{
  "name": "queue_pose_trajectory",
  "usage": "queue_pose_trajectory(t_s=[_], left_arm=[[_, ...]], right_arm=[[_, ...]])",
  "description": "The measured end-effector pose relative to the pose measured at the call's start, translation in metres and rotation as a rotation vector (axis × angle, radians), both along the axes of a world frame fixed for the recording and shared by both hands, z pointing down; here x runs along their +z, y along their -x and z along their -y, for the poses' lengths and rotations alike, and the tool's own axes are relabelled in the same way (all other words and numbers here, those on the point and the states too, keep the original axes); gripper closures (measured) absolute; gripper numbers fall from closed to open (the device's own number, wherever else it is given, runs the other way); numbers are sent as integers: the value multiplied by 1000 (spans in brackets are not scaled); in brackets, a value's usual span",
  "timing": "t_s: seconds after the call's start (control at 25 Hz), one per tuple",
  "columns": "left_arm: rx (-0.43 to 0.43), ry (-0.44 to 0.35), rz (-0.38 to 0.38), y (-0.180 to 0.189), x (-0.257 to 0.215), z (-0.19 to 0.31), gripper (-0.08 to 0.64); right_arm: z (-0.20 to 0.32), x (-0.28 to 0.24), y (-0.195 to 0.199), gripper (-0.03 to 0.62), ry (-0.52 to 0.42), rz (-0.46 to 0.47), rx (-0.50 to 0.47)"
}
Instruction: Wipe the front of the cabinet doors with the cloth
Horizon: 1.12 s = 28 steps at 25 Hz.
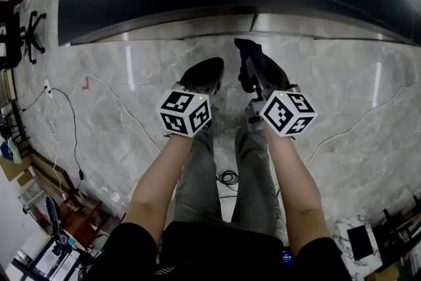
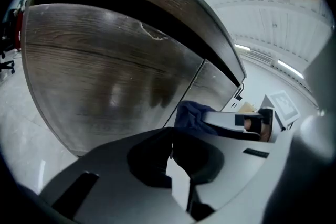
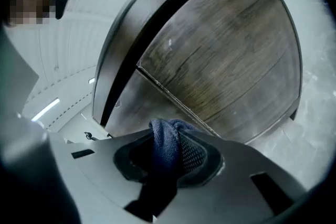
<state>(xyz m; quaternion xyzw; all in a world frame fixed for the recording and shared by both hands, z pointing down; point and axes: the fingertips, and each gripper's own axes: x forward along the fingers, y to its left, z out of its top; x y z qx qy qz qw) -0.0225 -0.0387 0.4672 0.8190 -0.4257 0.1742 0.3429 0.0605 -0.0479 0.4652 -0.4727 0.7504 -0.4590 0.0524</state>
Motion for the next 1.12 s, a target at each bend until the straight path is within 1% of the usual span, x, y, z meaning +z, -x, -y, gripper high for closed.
queue_pose_trajectory(t_s=[0.12, 0.24, 0.36, 0.48, 0.6, 0.76, 0.92, 1.04, 1.12], left_arm=[[-45, -12, -16, 1, -14, -4, 551], [-71, -4, -61, 5, -26, -11, 551], [-57, 9, -102, 2, -30, -13, 551], [-28, -7, -105, 3, -33, -11, 551], [-30, -22, -122, 8, -31, -7, 551], [-49, -42, -119, 6, -36, 4, 551], [-90, -57, -126, -12, -48, 18, 551], [-118, -57, -134, -18, -43, 16, 551], [-122, -57, -139, -28, -45, 13, 551]], right_arm=[[-4, -14, 1, 508, -15, -3, -26], [-10, -26, 8, 508, -27, -8, -40], [-3, -43, 17, 508, -53, 0, -46], [2, -57, 25, 508, -87, 6, -32], [6, -61, 25, 508, -121, 15, -8], [17, -72, 12, 508, -146, 59, 35], [30, -81, -15, 508, -148, 62, 37], [31, -76, -23, 508, -153, 80, 39], [33, -75, -32, 508, -146, 84, 38]])
